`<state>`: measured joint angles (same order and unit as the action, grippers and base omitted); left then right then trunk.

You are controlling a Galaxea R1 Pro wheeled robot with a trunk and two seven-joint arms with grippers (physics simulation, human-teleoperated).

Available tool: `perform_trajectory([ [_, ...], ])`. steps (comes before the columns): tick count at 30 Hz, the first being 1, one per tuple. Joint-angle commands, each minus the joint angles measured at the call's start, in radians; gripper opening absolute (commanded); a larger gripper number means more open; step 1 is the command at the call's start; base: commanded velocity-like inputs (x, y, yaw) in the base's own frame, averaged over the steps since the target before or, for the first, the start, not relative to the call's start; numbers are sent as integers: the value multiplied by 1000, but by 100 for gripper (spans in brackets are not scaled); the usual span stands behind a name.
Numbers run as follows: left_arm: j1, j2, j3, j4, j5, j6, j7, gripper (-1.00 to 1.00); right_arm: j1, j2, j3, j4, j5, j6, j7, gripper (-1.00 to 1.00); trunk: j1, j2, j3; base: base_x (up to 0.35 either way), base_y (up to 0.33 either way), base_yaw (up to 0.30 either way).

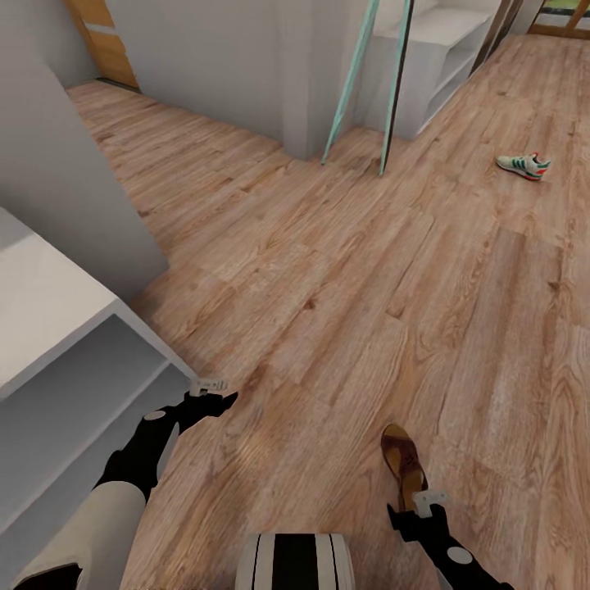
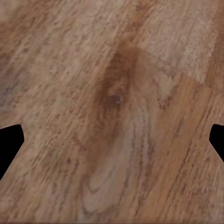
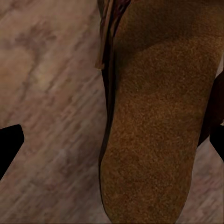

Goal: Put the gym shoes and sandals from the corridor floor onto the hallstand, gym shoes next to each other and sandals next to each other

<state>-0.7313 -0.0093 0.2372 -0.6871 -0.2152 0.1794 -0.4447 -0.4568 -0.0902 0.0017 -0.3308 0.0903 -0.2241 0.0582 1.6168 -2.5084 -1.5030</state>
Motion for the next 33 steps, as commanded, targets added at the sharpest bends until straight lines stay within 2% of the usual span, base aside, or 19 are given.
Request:
perform_trajectory([
  [1,0,-1,5,-2,-5,6,-8,100,0,0,0,1,9,-9,0,100,0,0,-1,0,0,80],
  [4,0,0,5,-2,-4,6,-8,100,0,0,0,3,10,-31,0,100,0,0,-1,0,0,31],
  [14,2,0,5,-2,-5,6,-8,100,0,-1,-6,4,10,-38,-1,100,0,0,-1,0,0,4],
  [17,2,0,5,-2,-6,6,-8,100,0,-2,-20,4,10,-38,-1,100,0,0,-1,0,0,0],
  [23,3,0,5,-2,-6,6,-8,100,0,-2,-76,5,9,-38,-1,100,0,0,-1,0,0,0],
  [33,3,0,5,-2,-6,6,-8,100,0,-2,-96,6,9,-38,0,100,0,0,-1,0,0,0],
])
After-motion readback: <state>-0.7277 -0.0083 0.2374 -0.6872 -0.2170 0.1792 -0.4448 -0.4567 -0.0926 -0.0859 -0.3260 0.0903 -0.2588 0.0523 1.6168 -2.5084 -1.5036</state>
